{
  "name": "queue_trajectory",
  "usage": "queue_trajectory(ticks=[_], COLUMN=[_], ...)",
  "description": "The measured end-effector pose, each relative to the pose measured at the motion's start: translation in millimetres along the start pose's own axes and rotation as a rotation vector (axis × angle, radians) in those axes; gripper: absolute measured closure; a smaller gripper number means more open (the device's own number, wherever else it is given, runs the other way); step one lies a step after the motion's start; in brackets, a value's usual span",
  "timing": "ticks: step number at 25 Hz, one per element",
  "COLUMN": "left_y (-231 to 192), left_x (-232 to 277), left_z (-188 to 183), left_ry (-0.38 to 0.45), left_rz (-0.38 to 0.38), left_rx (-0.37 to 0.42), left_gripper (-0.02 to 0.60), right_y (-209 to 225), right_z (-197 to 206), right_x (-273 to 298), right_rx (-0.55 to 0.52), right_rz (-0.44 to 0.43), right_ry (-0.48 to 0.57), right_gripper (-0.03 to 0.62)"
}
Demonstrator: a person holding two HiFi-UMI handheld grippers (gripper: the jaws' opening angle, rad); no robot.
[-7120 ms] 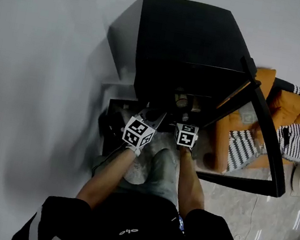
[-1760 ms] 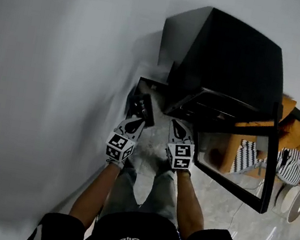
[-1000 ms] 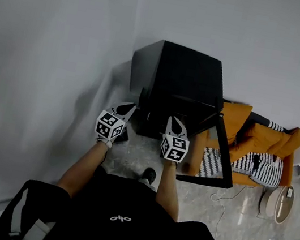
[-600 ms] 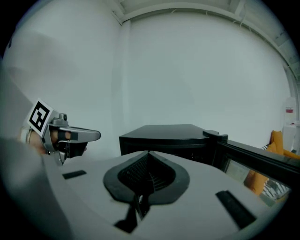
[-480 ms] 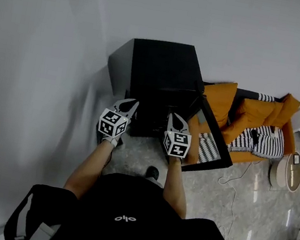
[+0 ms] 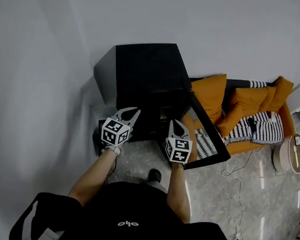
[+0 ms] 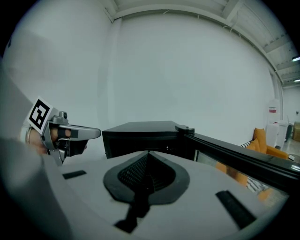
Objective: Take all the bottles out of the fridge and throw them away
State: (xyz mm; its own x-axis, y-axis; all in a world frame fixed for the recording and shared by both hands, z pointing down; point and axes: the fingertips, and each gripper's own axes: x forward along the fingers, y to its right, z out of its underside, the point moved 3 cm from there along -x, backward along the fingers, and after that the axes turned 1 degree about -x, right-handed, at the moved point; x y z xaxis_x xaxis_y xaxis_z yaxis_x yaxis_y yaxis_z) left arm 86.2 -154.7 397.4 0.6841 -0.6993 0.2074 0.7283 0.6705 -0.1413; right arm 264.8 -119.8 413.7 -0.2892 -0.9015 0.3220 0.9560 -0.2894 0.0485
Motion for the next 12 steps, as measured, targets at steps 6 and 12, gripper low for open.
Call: queue_trajectory(ticks=[6, 12], left_y=[4, 3], left_x=[7, 9], left_z=[0, 2], left_ry=[-0.003, -0.005], left_rz=[0.015, 0.016], left_rx=[0.002, -0.001], left_gripper=[0.575, 0.575], right_y=[7, 10], right_z=[1, -1], right_x=[1, 11], right_rx=[0.005, -0.014], right_rz=[0.015, 0.002], right_ry=[0.001, -0.001], right_gripper=[0.585, 0.585])
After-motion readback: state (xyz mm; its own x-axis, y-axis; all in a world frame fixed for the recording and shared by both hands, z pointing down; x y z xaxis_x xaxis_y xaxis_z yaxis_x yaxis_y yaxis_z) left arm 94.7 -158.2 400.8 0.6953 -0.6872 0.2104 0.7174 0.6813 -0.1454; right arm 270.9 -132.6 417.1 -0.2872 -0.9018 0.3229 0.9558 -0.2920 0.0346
